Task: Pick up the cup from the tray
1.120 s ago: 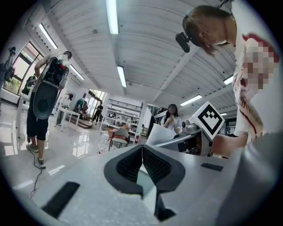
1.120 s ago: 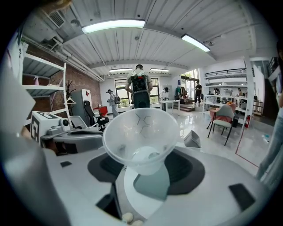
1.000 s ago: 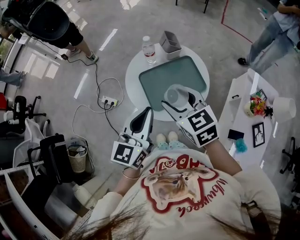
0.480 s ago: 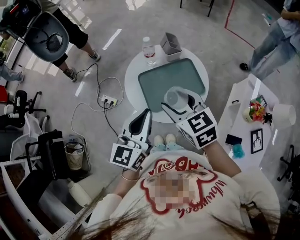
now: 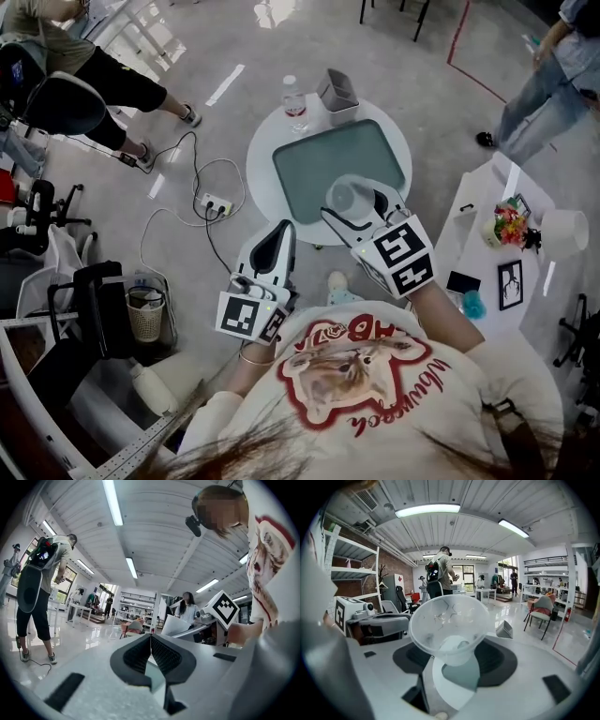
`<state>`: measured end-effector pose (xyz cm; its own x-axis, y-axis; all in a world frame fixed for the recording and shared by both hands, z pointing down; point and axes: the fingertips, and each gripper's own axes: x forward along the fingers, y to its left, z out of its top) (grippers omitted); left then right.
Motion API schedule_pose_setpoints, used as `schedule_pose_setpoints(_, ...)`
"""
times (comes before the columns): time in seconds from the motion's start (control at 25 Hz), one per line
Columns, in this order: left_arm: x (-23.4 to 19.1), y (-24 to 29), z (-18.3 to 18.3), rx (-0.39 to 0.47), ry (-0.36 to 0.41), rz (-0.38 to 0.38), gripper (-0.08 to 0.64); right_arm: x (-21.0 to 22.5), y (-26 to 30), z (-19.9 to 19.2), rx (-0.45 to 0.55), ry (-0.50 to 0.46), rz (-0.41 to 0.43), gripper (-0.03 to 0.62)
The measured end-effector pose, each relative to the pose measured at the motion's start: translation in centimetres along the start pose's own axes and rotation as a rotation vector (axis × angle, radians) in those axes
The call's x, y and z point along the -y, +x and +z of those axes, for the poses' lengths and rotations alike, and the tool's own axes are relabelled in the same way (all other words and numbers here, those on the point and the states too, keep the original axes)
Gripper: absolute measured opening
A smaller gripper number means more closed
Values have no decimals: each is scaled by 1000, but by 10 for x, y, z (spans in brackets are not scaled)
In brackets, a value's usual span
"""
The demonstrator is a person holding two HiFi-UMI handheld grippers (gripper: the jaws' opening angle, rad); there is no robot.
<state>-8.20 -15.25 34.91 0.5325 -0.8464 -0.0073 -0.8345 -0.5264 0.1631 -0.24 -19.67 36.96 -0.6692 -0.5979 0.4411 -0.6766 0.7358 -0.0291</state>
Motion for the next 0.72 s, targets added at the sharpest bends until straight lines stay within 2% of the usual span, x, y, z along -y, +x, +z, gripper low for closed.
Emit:
schedule_pose_setpoints(0.24,12,-20,7,16,18,-15,15,-20,-17,-1,13,-3,-18,273)
schedule_pose_setpoints(0.72,59,-91,10,27,44,-56,15,-87,-76,-19,63,-4,-56,273)
